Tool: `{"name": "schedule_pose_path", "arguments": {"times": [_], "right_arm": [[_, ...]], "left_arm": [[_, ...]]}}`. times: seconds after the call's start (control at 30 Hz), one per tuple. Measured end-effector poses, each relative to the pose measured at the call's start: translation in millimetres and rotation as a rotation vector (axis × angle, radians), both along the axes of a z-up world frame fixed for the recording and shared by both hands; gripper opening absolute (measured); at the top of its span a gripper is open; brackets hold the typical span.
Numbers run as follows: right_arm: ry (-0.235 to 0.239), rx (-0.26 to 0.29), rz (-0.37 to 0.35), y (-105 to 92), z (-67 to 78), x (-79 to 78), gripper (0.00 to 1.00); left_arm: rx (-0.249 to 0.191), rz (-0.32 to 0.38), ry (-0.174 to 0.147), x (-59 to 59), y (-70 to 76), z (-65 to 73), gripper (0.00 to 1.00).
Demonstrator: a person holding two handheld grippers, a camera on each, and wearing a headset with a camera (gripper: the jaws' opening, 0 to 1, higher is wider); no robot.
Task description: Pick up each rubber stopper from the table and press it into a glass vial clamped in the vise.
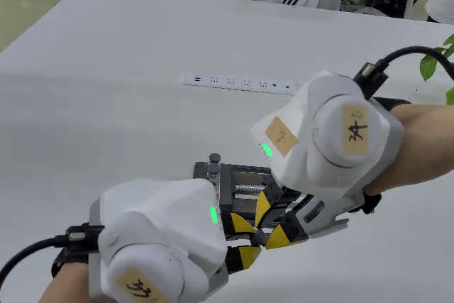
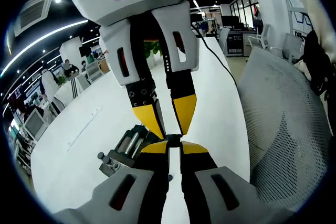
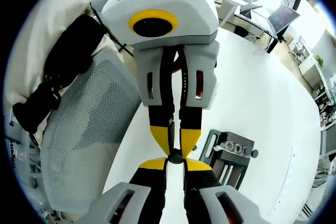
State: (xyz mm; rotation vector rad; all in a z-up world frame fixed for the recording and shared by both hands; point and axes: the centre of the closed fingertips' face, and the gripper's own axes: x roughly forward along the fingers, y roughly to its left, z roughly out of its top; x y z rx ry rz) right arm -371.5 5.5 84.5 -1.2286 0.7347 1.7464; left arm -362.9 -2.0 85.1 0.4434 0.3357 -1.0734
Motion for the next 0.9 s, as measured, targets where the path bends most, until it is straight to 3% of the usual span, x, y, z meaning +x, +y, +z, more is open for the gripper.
{"name": "schedule_pose_path", "arguments": {"times": [0.03,0.07,0.17,0.3,0.33,0.73,0.9], "right_arm": [[-0.006,0.012,-0.003,0.8,1.1,1.9,0.08],[-0.014,0.029,-0.016,2.1,3.4,5.5,0.11],[-0.003,0.065,-0.042,4.4,10.7,8.9,0.14],[-0.012,0.120,-0.049,8.5,19.6,10.8,0.14],[-0.017,0.131,-0.049,8.8,21.2,11.4,0.13],[0.007,0.185,-0.085,13.8,22.6,5.6,0.10],[0.014,0.196,-0.103,15.2,25.3,7.3,0.08]], "left_arm": [[-0.022,0.015,0.014,0.6,0.5,0.6,0.03],[-0.066,0.038,0.052,0.4,0.3,1.7,0.03],[-0.126,0.081,0.072,4.4,4.2,5.7,0.03],[-0.156,0.130,0.075,8.8,10.8,7.8,0.03],[-0.174,0.143,0.074,9.5,11.7,10.5,0.03],[-0.207,0.168,0.014,7.4,11.3,21.7,0.03],[-0.222,0.167,0.010,7.5,11.0,24.4,0.03]]}}
